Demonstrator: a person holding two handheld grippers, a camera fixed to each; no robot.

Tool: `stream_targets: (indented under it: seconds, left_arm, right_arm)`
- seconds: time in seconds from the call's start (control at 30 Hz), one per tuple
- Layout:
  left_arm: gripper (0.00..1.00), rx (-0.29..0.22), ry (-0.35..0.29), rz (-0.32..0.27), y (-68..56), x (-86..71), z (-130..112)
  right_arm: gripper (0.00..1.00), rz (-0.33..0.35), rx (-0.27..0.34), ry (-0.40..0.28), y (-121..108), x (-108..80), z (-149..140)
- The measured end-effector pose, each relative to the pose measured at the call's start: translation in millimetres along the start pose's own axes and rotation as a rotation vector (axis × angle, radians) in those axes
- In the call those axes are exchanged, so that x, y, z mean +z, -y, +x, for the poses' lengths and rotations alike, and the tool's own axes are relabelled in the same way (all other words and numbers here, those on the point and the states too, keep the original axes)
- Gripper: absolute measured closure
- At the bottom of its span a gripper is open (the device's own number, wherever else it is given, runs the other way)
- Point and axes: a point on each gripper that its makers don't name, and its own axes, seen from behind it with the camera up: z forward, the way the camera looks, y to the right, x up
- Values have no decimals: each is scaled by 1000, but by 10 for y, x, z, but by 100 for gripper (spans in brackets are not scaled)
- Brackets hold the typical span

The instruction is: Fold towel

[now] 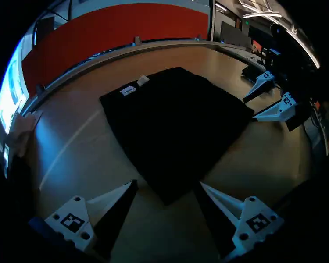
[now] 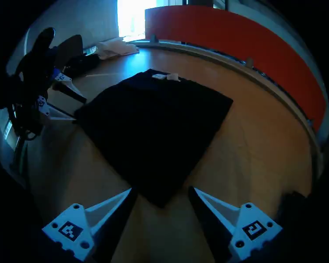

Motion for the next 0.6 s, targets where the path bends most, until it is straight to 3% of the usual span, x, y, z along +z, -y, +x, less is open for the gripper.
stream_targets:
  seconds: [0.47, 0.6]
  left_arm:
    - [6, 49, 11, -45, -69, 24, 1]
    - [7, 65, 11, -49, -75, 32, 3]
  right_arm:
    - [11, 11, -12, -1, -14, 11, -2]
    - [17, 17, -17, 0, -14, 23, 5]
